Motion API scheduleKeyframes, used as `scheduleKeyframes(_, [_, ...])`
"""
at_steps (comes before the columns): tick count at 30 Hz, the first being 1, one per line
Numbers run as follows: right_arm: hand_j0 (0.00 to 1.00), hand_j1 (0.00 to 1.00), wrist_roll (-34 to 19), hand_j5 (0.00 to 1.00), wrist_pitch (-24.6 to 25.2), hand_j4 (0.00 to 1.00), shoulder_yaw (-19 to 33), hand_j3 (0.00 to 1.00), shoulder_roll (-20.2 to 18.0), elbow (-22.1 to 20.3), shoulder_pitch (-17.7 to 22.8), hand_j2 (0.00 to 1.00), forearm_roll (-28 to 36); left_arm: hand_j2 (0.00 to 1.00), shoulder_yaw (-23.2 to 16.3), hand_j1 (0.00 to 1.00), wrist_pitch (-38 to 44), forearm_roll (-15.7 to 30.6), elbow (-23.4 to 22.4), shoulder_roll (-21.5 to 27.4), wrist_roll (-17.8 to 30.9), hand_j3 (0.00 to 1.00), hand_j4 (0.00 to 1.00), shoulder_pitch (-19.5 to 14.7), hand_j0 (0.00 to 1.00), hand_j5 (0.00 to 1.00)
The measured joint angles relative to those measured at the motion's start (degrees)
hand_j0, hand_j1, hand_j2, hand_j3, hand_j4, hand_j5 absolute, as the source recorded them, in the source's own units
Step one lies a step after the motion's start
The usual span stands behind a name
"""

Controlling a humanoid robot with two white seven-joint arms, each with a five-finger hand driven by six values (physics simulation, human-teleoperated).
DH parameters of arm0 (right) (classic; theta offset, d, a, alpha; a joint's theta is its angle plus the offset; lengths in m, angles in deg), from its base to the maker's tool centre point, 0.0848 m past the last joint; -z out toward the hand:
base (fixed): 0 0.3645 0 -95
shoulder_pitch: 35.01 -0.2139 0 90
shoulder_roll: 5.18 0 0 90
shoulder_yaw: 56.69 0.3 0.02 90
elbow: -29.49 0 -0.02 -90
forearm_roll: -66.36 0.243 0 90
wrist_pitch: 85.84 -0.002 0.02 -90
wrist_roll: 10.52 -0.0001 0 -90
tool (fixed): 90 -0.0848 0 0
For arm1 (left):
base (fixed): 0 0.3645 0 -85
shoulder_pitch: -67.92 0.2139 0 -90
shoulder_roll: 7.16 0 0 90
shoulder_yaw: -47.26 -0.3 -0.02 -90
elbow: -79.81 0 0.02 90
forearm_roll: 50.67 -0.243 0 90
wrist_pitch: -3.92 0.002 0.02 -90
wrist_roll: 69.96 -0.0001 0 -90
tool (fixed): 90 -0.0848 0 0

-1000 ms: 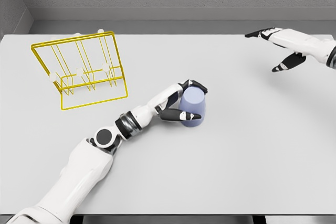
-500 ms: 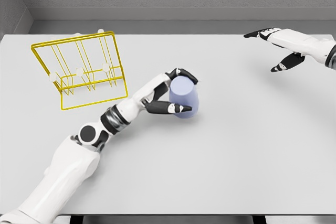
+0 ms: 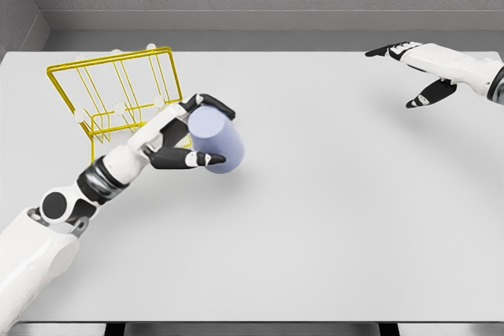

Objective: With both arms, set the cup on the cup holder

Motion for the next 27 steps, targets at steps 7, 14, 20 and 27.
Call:
scheduleKeyframes(7, [1.00, 1.00, 0.0, 1.00, 0.0, 1.00, 0.0, 1.00, 0.0, 0.0, 0.0, 1.00, 0.0, 0.40, 2.8, 0.40, -0.1, 1.8, 3.4, 5.4, 0.0, 0.40, 0.40, 1.7, 0.40, 0.40])
scheduleKeyframes(14, [1.00, 1.00, 0.0, 1.00, 0.0, 1.00, 0.0, 1.00, 0.1, 0.0, 0.0, 1.00, 0.0, 0.43, 4.5, 0.43, -0.1, 2.4, 4.1, 7.6, 0.0, 0.43, 0.43, 1.8, 0.43, 0.43])
scheduleKeyframes(20, [1.00, 1.00, 0.0, 1.00, 0.0, 1.00, 0.0, 1.00, 0.1, 0.0, 0.0, 1.00, 0.0, 0.43, 5.8, 0.43, -0.5, 3.6, 4.2, 10.0, 0.0, 0.43, 0.43, 1.6, 0.43, 0.43])
scheduleKeyframes(27, [1.00, 1.00, 0.0, 1.00, 0.0, 1.00, 0.0, 1.00, 0.1, 0.0, 0.0, 1.00, 0.0, 0.43, 6.9, 0.43, -1.4, 6.2, 6.1, 13.0, 0.0, 0.43, 0.43, 1.6, 0.43, 0.43])
